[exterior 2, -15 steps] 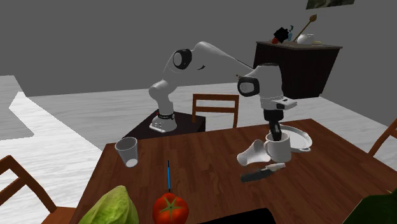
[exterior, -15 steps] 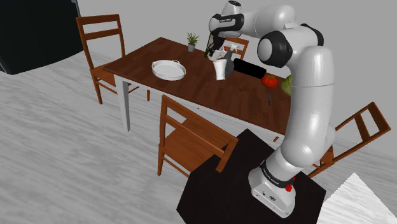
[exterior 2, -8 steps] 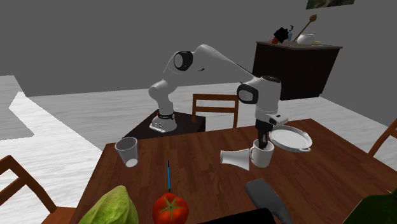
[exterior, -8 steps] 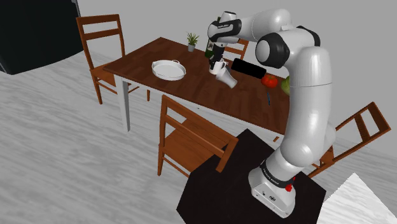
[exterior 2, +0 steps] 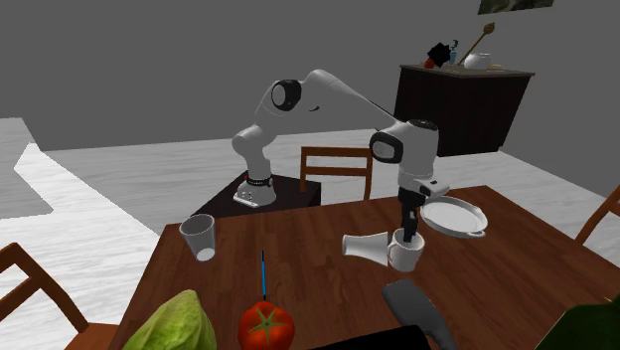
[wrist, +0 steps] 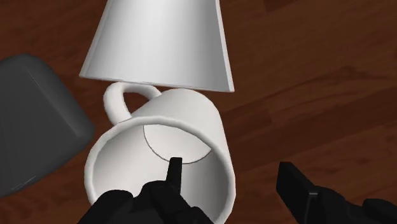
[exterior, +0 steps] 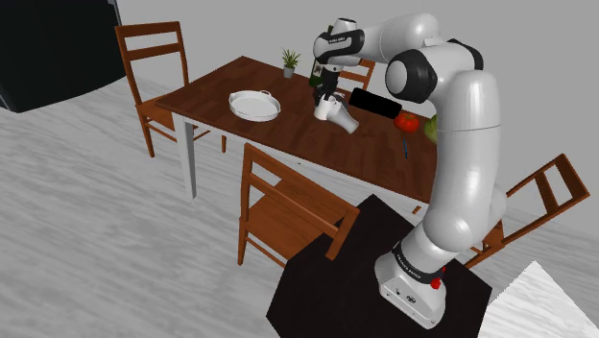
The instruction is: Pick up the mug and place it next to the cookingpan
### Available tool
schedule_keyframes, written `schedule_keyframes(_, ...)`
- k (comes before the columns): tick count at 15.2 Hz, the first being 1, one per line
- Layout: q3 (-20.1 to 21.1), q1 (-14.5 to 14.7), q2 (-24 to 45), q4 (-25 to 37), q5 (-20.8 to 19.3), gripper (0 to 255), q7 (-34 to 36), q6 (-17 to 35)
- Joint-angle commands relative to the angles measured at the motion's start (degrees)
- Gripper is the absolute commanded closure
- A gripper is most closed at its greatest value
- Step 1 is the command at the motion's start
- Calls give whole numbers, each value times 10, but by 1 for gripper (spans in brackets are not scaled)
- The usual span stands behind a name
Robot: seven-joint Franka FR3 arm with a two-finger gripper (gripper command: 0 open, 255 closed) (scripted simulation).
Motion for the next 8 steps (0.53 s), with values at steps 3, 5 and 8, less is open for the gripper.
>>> schedule_keyframes(3,0,0,0,-1,0,0,0,0)
schedule_keyframes(5,-2,1,-8,7,-3,0,2,-15)
schedule_keyframes(8,-6,3,-27,30,-10,0,6,-57)
